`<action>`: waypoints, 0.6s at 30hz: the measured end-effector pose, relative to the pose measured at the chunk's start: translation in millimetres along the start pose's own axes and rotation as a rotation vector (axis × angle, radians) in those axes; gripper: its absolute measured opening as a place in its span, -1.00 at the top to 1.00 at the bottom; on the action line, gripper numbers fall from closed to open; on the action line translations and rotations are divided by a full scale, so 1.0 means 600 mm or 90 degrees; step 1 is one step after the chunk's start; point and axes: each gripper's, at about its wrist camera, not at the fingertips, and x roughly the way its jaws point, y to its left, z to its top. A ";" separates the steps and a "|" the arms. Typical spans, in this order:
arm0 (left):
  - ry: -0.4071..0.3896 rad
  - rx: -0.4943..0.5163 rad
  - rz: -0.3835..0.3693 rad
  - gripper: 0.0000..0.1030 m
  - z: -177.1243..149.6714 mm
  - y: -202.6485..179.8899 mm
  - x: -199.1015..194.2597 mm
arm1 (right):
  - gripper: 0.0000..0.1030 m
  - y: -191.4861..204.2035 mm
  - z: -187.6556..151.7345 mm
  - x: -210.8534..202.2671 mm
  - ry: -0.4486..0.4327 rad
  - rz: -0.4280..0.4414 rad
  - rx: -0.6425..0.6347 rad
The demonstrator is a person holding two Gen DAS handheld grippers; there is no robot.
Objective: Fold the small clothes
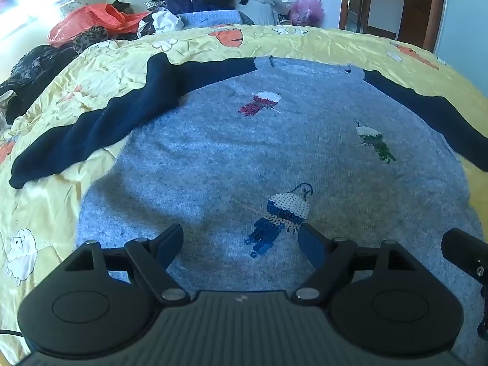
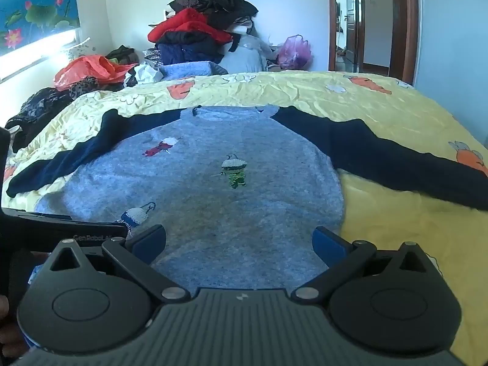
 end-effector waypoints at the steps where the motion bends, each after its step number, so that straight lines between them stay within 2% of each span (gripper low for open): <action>1: 0.001 0.000 0.007 -0.61 0.003 -0.009 0.004 | -0.99 0.002 -0.001 -0.001 0.000 0.000 0.001; 11: 0.001 0.001 0.003 -0.61 0.003 -0.012 0.002 | -0.99 -0.017 0.007 0.005 0.006 0.011 -0.002; 18: 0.001 0.001 0.005 -0.61 0.003 -0.013 0.002 | -0.99 -0.006 0.000 0.004 0.003 0.005 -0.004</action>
